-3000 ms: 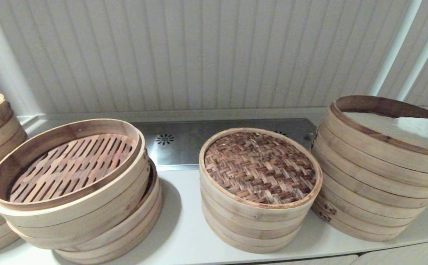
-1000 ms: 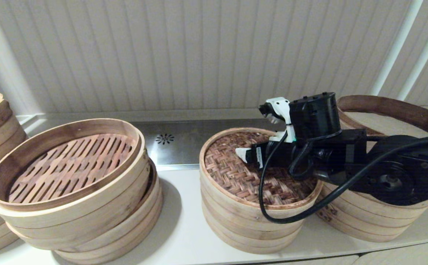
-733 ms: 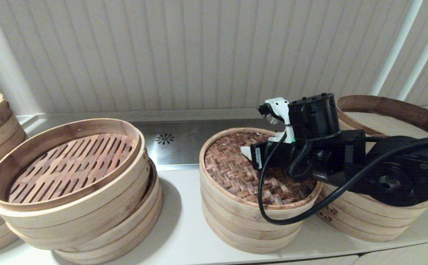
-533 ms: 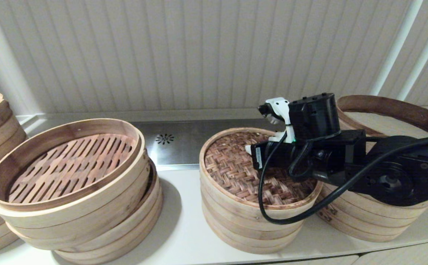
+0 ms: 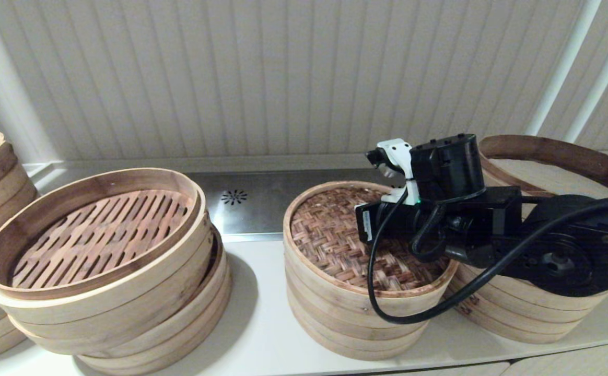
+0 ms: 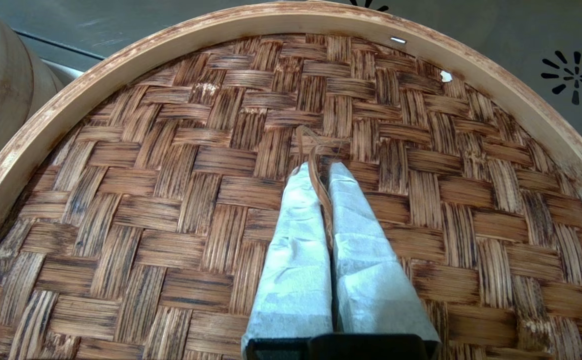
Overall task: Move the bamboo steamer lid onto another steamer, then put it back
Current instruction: Pick up the steamer, then put the steamer
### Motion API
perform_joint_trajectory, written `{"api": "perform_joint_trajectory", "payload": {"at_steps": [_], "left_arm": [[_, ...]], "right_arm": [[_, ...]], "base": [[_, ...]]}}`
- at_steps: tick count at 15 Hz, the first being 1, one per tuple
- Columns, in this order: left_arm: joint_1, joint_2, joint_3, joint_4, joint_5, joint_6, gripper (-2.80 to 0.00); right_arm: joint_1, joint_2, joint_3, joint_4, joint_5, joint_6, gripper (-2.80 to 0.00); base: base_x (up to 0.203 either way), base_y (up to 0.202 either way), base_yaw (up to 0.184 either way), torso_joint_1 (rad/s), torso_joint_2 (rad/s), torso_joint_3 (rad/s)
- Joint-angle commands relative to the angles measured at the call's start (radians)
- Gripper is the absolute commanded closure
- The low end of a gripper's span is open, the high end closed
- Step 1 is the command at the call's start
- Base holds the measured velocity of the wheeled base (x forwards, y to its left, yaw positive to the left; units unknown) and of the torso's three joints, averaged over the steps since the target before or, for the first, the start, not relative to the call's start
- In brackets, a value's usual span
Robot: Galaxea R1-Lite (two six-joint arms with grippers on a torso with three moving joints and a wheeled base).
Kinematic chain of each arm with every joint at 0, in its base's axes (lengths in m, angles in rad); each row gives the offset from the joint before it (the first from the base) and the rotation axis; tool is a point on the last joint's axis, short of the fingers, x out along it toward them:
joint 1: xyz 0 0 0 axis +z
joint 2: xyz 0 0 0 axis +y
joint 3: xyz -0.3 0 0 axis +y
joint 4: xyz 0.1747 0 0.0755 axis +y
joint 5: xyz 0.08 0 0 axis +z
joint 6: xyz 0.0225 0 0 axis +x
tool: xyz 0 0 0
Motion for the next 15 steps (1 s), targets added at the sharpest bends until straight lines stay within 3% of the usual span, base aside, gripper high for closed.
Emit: {"api": "perform_joint_trajectory", "payload": {"at_steps": [1, 15], "left_arm": [[0.0, 0.001, -0.001, -0.001, 0.0, 0.0, 0.0], [0.0, 0.0, 0.001, -0.001, 0.0, 0.0, 0.0]], "right_arm": [[0.002, -0.02, -0.009, -0.002, -0.011, 0.0, 0.0], [0.026, -0.145, -0.021, -0.047, -0.037, -0.031, 0.0]], "base": [[0.0, 0.0, 0.0, 0.0, 0.0, 0.0], [0.0, 0.0, 0.0, 0.0, 0.0, 0.0]]}}
